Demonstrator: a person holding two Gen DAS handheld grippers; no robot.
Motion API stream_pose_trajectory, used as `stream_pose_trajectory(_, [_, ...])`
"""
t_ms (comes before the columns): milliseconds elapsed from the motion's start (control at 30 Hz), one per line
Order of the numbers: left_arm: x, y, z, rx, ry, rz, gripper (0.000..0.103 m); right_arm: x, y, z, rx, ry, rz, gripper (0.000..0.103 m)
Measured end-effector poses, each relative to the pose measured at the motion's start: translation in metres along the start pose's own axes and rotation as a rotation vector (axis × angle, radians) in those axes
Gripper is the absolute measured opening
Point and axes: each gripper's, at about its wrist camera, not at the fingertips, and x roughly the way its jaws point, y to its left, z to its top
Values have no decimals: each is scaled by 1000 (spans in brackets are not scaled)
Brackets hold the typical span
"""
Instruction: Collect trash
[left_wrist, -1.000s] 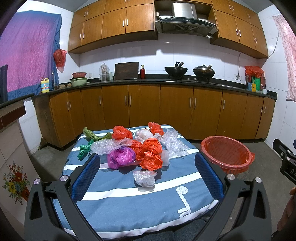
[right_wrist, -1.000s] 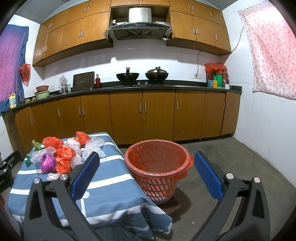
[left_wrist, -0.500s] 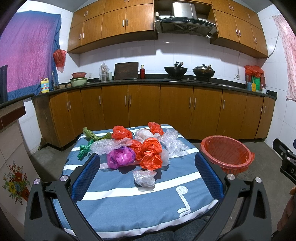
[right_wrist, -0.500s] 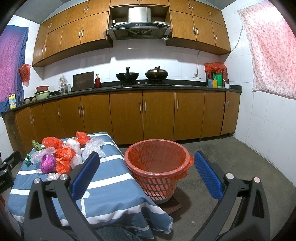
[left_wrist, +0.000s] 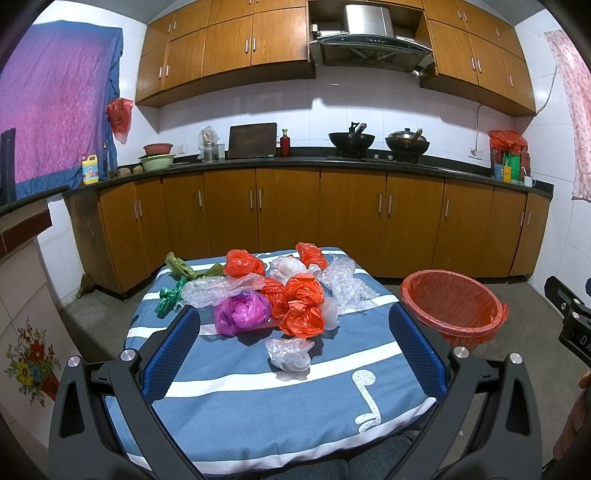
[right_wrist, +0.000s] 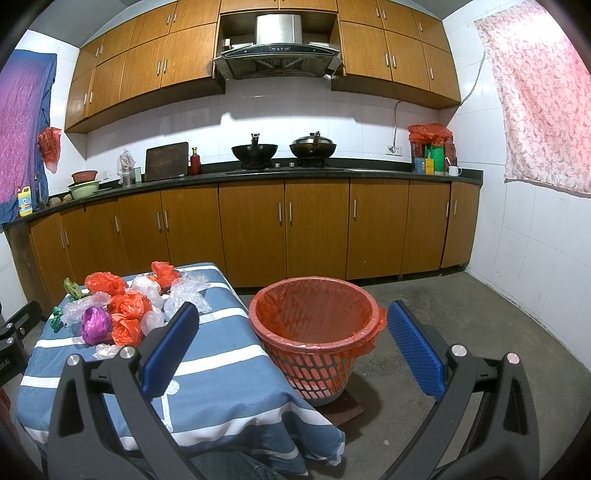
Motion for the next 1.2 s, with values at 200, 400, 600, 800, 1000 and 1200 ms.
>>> stream_pose_trajectory(200, [1, 1, -2, 0, 0, 0, 101, 1, -2, 0, 1, 1, 0, 99])
stream_pose_trajectory(400, [2, 2, -4, 1, 5, 7, 101, 4, 5, 0, 2, 4, 2, 99])
stream_pose_trajectory(600, [10, 8, -13, -1, 30, 34, 101, 14, 11, -6, 6, 25, 24, 99])
stream_pose_trajectory(800, [26, 30, -19, -66, 100, 43, 101, 34, 12, -10, 6, 55, 47, 99])
stream_pose_trajectory(1000, [44, 54, -26, -94, 135, 107, 101, 66, 20, -9, 30, 115, 101, 99])
stream_pose_trajectory(1200, [65, 83, -26, -102, 138, 204, 101, 116, 36, -2, 54, 183, 157, 99])
